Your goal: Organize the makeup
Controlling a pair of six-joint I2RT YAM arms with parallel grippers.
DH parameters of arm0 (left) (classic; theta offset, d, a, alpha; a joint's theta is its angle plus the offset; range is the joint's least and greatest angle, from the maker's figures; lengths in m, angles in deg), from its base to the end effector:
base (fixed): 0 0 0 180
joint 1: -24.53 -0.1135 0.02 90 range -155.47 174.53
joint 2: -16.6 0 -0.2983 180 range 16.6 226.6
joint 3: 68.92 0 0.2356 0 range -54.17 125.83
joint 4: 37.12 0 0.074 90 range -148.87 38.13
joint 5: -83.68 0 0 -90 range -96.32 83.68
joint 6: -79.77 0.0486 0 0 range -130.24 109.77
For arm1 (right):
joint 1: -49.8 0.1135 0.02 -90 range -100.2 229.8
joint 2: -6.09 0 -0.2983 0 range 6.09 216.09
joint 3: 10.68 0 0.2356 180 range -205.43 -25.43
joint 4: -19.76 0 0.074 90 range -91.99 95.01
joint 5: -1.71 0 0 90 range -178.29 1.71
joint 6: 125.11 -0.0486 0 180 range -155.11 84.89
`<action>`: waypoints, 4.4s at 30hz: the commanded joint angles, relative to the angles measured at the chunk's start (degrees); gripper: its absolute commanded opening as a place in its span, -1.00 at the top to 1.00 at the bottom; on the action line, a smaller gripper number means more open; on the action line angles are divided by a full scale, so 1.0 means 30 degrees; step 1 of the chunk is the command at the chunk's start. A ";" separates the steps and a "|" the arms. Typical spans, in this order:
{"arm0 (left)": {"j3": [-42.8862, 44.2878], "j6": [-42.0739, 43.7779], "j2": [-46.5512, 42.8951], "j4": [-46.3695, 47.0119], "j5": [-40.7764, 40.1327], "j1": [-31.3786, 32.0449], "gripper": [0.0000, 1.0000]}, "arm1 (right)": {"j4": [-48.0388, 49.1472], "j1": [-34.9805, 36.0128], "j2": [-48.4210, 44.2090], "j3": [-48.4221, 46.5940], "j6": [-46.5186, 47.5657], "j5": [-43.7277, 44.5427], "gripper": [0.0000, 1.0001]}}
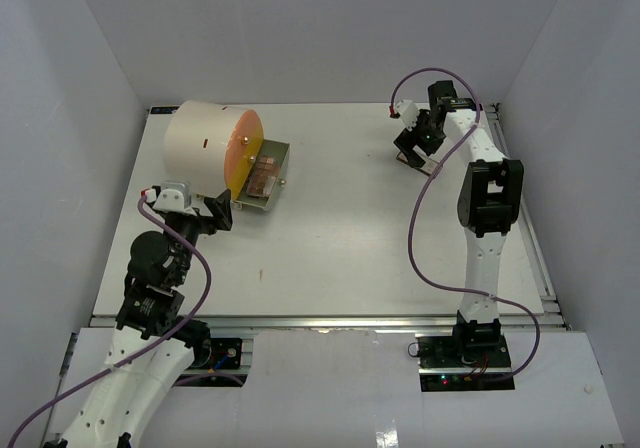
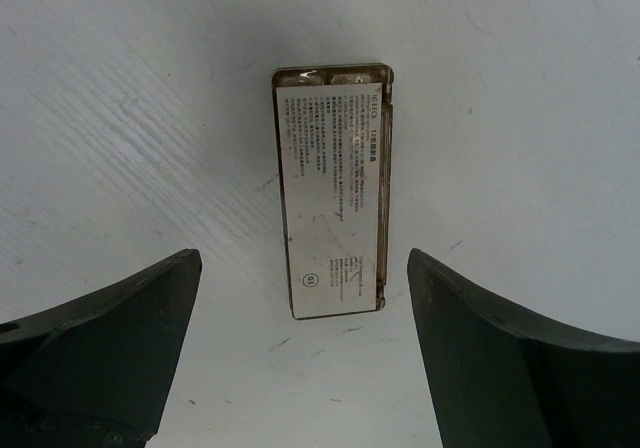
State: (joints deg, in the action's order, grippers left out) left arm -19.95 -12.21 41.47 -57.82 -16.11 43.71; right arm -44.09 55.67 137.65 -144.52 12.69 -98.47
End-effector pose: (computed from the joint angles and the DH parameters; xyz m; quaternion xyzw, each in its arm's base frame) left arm 0.0840 -0.0205 0.3424 0.0408 0.6849 -0.0756 0.7235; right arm 0.5078 0.0608 0.2389 -0.4553 0.8517 -0.0072 0.2592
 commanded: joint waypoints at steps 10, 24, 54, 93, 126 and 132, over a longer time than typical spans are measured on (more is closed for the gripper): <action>0.0089 -0.0073 0.0266 0.0069 0.0372 -0.0124 -0.96 | -0.0335 -0.0403 0.2227 -0.2080 0.0826 0.1127 -0.84; 0.0108 -0.0044 0.0307 0.0033 0.0274 -0.0124 -0.96 | -0.0104 -0.0567 0.3197 -0.2014 0.0521 0.0444 -0.77; 0.0068 -0.0033 -0.0107 0.0021 0.0035 -0.0124 -0.96 | 0.1671 0.6578 -0.5594 0.3222 -0.7672 -0.9734 0.63; -0.0097 0.0542 0.0536 0.0050 -0.1104 -0.0680 -0.96 | 1.9867 1.0875 -0.0202 0.3299 -3.4533 -0.5724 0.19; -0.0151 0.0459 0.0554 0.0099 -0.0396 -0.0680 -0.96 | 1.8532 1.0305 -0.3101 0.2894 -2.6767 -0.6872 -0.80; -0.0280 0.0396 0.1578 0.0391 0.2409 -0.0680 -0.96 | 1.8103 0.9934 -0.6137 0.6143 -1.8356 -0.9741 -0.80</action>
State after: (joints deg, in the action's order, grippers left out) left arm -20.08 -10.89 43.69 -57.57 -16.38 41.90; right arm 10.43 86.32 128.83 -132.44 -64.57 -122.08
